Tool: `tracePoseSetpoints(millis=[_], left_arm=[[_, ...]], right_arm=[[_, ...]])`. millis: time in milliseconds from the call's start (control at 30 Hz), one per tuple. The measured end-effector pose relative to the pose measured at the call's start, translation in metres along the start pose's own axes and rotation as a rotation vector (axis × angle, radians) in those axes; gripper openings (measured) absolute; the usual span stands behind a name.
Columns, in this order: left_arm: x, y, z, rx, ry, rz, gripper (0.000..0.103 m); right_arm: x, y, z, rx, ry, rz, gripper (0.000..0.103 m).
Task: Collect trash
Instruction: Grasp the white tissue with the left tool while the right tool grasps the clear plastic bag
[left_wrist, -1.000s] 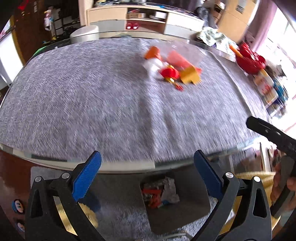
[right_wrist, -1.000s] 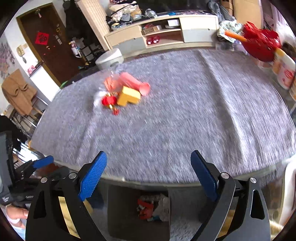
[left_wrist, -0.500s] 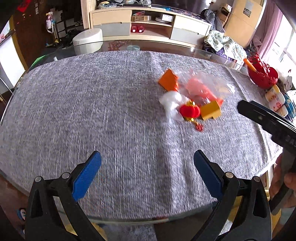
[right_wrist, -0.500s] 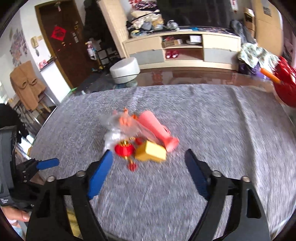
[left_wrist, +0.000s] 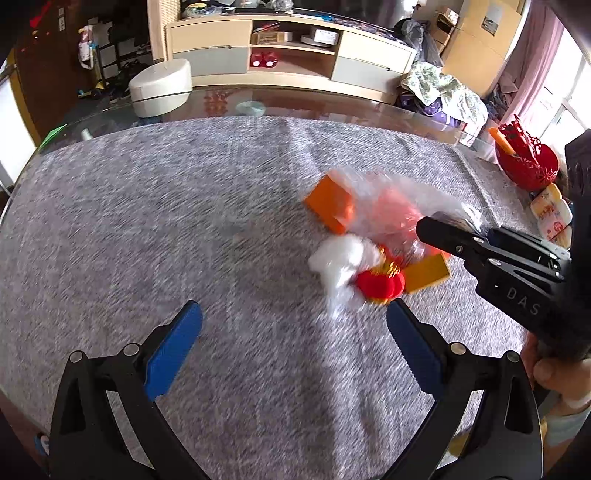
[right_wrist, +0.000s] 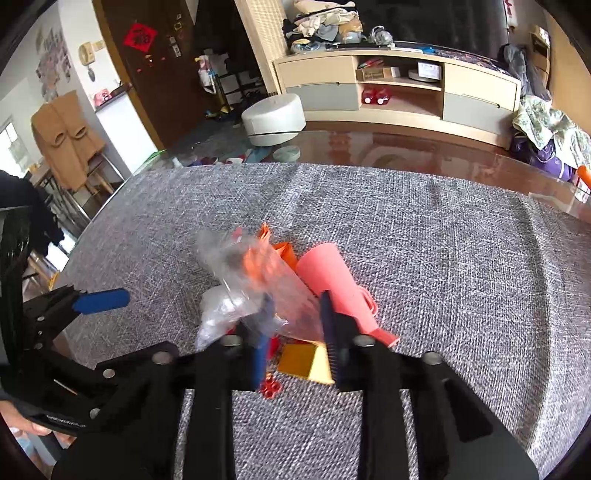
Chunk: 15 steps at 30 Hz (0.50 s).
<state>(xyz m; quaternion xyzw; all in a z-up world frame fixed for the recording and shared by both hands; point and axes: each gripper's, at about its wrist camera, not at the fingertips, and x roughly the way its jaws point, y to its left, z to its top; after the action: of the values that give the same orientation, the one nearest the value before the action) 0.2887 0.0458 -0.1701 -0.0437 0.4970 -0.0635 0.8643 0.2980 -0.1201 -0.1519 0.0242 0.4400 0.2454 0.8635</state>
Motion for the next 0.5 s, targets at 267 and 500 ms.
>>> tracePoseSetpoints(millis=[267,500], left_arm=[[0.031,-0.015,0.022,0.018,0.023,-0.074,0.056],[0.039,-0.026,0.026,0.045,0.046,-0.116,0.021]], right_arm=[[-0.021,-0.017,0.002,0.025,-0.037,0.014,0.005],[-0.045,-0.021,0.0,0.037,-0.088,0.018,0.005]])
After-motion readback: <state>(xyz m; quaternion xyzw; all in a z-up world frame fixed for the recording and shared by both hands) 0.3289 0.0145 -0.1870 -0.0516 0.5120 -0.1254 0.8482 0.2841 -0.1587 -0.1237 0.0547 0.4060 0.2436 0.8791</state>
